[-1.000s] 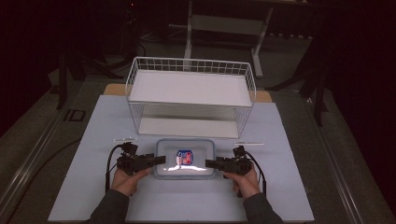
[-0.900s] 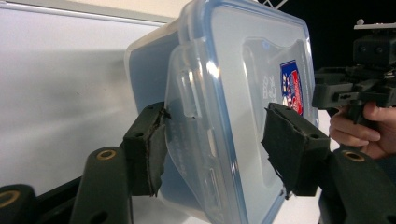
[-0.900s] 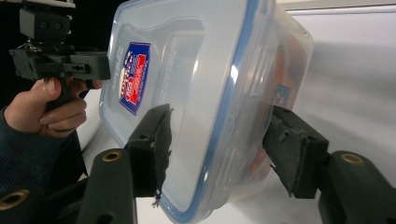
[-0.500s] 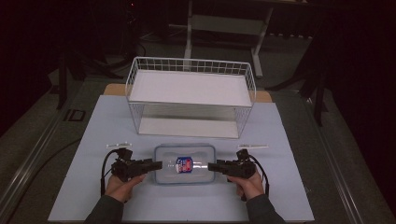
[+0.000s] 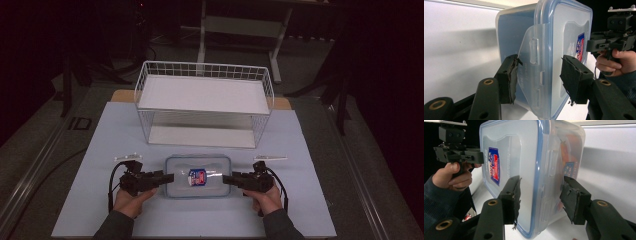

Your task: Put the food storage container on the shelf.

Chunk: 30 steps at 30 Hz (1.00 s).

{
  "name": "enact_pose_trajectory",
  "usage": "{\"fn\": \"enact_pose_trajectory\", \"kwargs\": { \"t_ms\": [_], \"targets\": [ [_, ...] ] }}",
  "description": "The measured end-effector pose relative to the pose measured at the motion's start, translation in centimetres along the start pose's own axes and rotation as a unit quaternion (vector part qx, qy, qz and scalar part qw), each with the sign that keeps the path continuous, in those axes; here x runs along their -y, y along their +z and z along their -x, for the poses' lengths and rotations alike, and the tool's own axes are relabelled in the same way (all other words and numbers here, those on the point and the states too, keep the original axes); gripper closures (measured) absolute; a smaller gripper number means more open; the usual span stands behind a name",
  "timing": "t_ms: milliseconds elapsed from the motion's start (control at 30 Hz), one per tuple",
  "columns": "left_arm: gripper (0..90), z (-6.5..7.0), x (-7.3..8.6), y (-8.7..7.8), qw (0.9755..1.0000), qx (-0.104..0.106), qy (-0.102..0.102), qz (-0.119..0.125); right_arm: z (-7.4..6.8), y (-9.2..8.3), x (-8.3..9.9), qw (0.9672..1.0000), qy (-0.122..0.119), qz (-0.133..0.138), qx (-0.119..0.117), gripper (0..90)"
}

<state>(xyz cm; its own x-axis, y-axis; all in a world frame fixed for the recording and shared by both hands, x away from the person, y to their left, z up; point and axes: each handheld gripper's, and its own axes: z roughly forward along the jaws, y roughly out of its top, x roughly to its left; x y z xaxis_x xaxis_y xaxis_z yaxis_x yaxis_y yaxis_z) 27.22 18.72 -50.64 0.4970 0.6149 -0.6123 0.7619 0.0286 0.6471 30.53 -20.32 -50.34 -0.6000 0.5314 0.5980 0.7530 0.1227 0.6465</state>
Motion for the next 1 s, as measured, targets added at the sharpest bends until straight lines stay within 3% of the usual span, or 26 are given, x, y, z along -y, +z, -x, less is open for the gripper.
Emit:
{"fn": "enact_pose_trajectory", "kwargs": {
  "t_ms": [567, 1000],
  "targets": [
    [48.5, 0.9, -0.6, -1.0, 0.9997, 0.003, 0.014, 0.019, -1.5, -0.7, -0.5, 0.9995, -0.027, 0.017, 0.007, 51.3],
    [48.6, 2.3, -1.2, -1.7, 0.9972, 0.002, 0.055, 0.05, -2.6, -1.8, -1.3, 0.9969, -0.062, 0.048, 0.008, 51.3]
  ]
}}
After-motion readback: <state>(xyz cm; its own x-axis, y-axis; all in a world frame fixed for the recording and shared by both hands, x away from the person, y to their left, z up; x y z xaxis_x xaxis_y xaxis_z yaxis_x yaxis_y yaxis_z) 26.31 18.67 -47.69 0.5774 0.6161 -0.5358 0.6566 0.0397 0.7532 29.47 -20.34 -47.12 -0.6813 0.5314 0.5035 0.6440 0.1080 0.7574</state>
